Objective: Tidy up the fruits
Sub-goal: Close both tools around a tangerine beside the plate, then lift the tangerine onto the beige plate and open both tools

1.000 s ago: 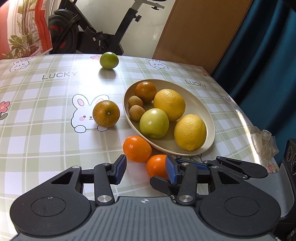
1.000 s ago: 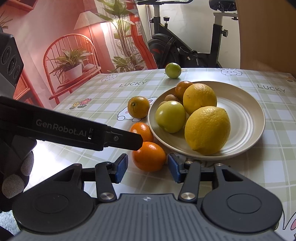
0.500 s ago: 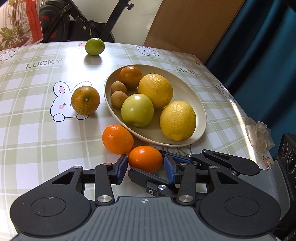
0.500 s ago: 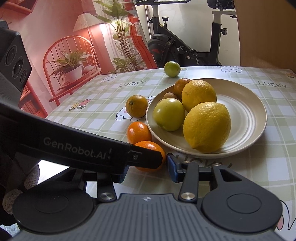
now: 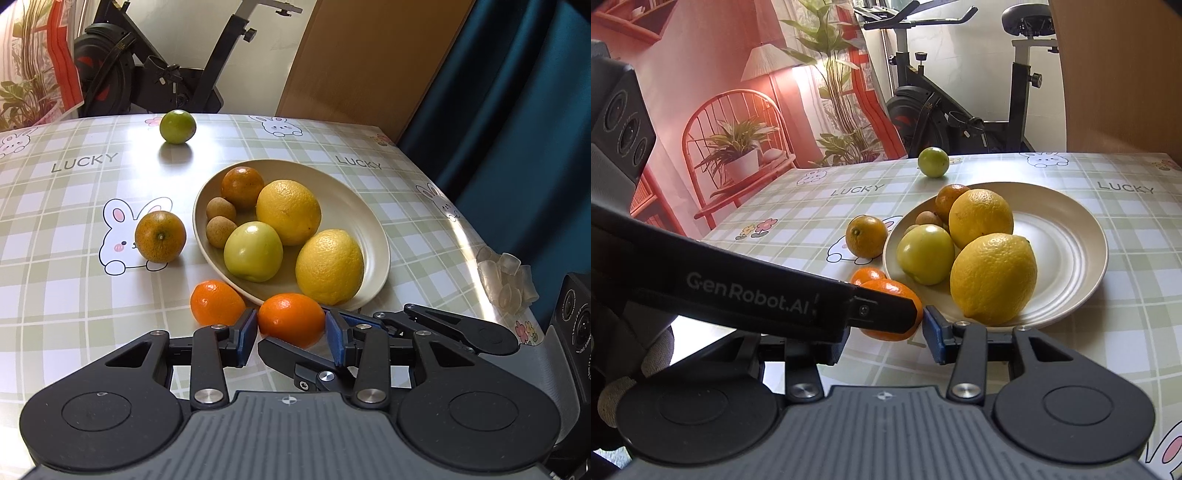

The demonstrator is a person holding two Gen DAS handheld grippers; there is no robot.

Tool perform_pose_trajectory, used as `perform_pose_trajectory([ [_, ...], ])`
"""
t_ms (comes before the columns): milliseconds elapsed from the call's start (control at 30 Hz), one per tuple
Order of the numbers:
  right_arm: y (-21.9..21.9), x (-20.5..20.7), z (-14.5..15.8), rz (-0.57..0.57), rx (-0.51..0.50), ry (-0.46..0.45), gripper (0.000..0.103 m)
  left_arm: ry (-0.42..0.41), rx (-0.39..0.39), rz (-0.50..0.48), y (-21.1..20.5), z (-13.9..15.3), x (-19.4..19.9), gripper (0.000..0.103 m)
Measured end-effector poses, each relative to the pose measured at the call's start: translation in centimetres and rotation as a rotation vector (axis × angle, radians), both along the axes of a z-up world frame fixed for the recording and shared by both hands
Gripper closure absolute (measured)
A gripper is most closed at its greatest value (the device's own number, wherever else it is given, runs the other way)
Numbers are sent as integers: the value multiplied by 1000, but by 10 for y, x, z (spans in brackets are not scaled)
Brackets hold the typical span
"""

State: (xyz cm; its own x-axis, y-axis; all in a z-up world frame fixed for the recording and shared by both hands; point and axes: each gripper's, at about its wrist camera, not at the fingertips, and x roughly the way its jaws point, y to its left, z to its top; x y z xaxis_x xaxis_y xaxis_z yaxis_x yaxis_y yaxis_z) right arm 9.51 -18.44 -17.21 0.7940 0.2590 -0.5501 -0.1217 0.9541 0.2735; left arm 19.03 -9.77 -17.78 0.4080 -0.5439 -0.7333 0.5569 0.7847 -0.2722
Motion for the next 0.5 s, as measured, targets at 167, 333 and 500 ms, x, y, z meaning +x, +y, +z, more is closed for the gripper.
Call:
perform_pose_trajectory([
  [167, -6, -4, 6, -22, 11, -34, 57, -27, 11, -11, -9, 6, 1, 60],
  [333, -16, 4, 2, -49, 47, -27, 57, -8, 7, -11, -17, 2, 10, 60],
  [500, -25, 6, 0, -81, 54, -25, 57, 1, 6, -19, -29, -2, 17, 60],
])
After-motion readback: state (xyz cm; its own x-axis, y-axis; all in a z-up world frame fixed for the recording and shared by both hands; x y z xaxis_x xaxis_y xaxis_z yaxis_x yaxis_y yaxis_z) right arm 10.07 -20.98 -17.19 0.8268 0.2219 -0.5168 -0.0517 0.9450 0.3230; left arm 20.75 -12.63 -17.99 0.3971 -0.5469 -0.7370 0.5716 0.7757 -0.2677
